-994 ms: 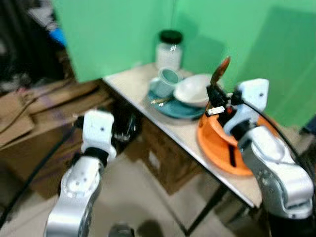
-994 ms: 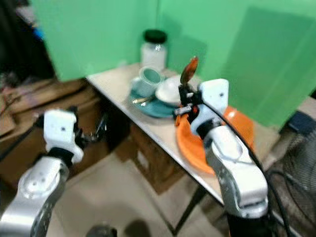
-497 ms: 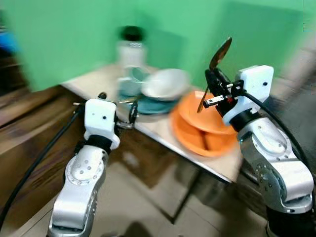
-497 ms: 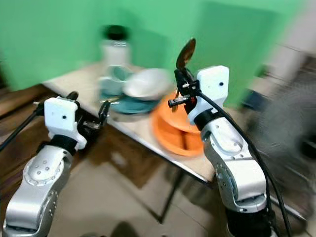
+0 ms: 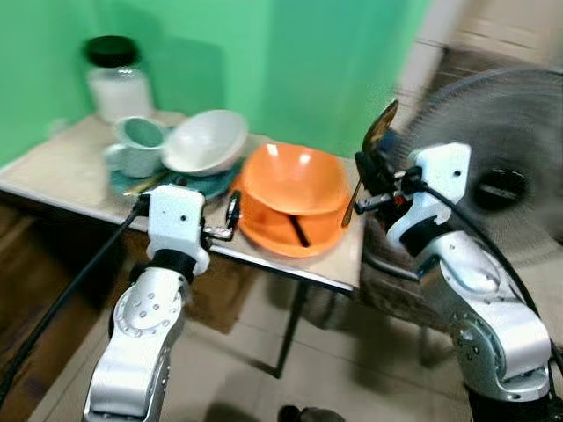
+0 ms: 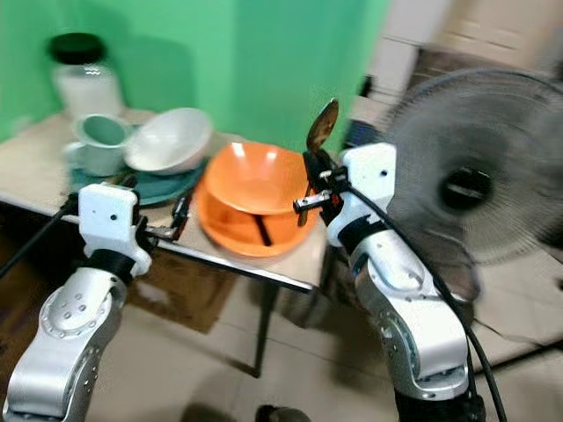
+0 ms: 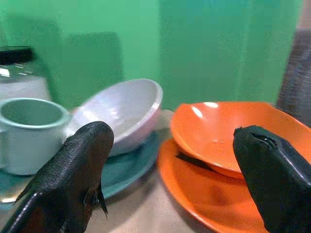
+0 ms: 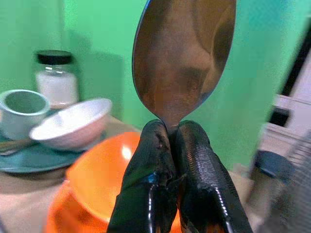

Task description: Setting the table

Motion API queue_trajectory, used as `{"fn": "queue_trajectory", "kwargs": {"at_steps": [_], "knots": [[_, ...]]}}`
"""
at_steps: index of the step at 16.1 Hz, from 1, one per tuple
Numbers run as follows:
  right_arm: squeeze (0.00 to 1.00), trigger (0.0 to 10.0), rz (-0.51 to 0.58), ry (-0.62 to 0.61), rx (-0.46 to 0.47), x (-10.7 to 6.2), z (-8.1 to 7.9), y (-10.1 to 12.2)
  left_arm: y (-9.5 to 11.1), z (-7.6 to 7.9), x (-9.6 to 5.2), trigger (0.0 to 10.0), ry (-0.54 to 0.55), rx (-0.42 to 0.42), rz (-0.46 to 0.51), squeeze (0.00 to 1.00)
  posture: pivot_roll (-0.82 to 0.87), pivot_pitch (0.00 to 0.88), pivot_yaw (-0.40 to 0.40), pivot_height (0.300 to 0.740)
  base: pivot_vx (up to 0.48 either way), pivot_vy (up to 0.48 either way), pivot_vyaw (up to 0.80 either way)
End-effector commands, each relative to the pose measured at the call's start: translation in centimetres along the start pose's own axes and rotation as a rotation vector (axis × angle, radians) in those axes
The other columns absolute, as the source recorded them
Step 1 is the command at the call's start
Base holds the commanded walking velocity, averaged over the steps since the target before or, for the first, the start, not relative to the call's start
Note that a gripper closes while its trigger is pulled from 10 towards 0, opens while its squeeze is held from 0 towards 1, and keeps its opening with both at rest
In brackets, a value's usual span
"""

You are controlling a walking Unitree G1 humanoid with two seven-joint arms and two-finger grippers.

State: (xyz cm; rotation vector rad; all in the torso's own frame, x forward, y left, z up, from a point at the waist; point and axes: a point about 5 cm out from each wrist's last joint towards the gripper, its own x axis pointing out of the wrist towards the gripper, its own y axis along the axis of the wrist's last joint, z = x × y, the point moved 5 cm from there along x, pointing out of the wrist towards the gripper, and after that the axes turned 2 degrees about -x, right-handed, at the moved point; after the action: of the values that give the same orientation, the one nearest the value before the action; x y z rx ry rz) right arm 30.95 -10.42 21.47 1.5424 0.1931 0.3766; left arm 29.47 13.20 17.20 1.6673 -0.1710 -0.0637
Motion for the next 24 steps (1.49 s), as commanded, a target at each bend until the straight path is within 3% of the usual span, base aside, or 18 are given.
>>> {"fn": "queue_trajectory", "kwargs": {"at_steps": [1,3,5,7,13,20,24], "knots": [[0.0,10.0,0.023,0.001,-0.017,0.2,0.1,0.5,0.0,0.0,-0.2,10.0,0.01,0.0,-0.001,0.0,0.07,0.0,-0.115,0.74,0.0,0.0,-0.8],[0.0,10.0,0.042,-0.037,-0.126,0.3,0.7,0.8,-0.5,0.1,-0.6,10.0,0.007,-0.006,-0.022,0.0,0.06,0.0,-0.104,0.74,0.0,0.0,-0.79],[0.0,10.0,-0.012,-0.012,-0.063,0.3,0.6,-0.4,-0.7,0.4,-0.8,10.0,0.005,0.009,-0.028,0.0,0.09,0.0,-0.117,0.74,0.0,0.0,-0.78],[0.0,10.0,-0.02,0.009,-0.096,0.4,0.3,-0.8,-1.3,-0.4,-1.1,10.0,0.064,-0.026,-0.046,0.0,0.08,0.0,-0.099,0.74,0.0,0.0,-0.78],[0.0,10.0,-0.004,0.002,-0.116,0.7,0.7,-0.8,-0.7,0.2,-0.4,10.0,0.033,0.028,-0.014,0.0,0.07,0.0,-0.115,0.74,0.0,0.0,-0.79],[0.0,10.0,0.006,0.013,-0.138,1.1,0.8,-0.7,-0.7,0.4,-0.2,10.0,0.025,0.016,-0.014,0.0,0.07,0.0,-0.124,0.74,0.0,0.0,-0.8],[0.0,10.0,0.011,0.03,-0.148,1.1,0.6,-0.7,-0.9,0.6,0.2,10.0,0.015,0.018,-0.018,0.0,0.06,0.0,-0.123,0.74,0.0,0.0,0.0]]}}
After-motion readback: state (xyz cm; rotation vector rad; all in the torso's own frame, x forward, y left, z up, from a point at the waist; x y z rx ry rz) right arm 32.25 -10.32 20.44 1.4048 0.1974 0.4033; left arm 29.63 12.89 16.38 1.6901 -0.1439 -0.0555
